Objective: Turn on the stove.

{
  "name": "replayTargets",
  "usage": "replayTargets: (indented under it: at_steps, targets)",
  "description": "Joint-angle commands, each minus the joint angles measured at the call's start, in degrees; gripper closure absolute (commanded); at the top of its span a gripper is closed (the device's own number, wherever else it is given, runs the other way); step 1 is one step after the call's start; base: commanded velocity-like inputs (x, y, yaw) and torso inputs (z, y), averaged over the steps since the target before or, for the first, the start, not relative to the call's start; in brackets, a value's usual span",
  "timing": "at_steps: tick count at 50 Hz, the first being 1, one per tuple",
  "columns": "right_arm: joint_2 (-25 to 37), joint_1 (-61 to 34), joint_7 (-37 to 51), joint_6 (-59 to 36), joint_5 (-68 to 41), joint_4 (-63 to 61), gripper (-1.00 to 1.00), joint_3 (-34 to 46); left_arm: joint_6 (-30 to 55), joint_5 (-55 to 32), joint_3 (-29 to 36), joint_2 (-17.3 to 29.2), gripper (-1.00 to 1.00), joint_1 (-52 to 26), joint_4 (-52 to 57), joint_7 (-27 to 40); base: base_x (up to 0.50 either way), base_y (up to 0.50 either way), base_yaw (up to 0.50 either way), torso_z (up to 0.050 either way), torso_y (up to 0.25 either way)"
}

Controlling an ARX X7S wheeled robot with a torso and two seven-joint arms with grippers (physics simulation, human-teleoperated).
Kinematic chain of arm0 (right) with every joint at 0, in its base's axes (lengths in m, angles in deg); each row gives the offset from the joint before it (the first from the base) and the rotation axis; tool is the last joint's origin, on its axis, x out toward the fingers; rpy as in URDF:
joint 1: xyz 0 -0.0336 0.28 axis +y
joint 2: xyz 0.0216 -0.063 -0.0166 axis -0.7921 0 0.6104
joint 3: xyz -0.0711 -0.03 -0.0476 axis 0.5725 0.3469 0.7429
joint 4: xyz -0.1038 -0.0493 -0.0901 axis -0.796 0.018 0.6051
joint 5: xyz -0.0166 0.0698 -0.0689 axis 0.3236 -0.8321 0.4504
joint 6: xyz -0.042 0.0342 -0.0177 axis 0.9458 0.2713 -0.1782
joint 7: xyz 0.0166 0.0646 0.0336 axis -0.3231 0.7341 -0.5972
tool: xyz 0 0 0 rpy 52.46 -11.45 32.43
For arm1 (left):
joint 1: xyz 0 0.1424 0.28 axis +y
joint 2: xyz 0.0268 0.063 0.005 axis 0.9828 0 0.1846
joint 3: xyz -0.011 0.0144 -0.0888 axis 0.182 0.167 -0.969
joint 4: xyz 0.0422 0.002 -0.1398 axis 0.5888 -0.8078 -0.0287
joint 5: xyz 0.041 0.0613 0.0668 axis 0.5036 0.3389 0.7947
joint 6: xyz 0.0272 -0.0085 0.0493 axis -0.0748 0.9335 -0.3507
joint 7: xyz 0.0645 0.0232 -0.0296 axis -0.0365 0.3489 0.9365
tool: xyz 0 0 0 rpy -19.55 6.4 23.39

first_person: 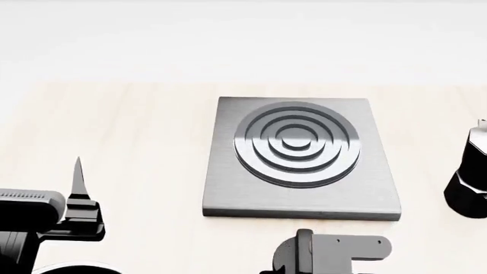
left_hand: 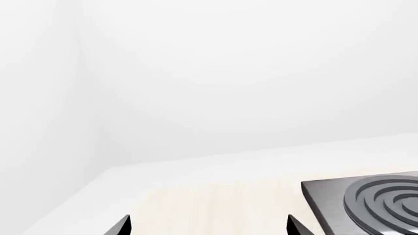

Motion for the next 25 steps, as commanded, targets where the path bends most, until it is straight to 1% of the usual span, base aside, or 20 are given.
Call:
replayTargets:
  at_steps: [1,25]
  targets:
    - [0.4,0.0,1.2,-0.1,0.9,1.1,-1.0,0.1,0.1,-0.2,0.0,0.2,-1.0,-0.1,0.1,0.2,0.0,0.0,0.0,0.0,0.0]
    - [1.4,0.3,4.1,0.0,1.2,1.7,-1.0,-1.9,-0.4,-0.8,0.1,0.4,-1.0,-0.2,-0.3,0.6,0.0,0.0,0.0,0.0,0.0]
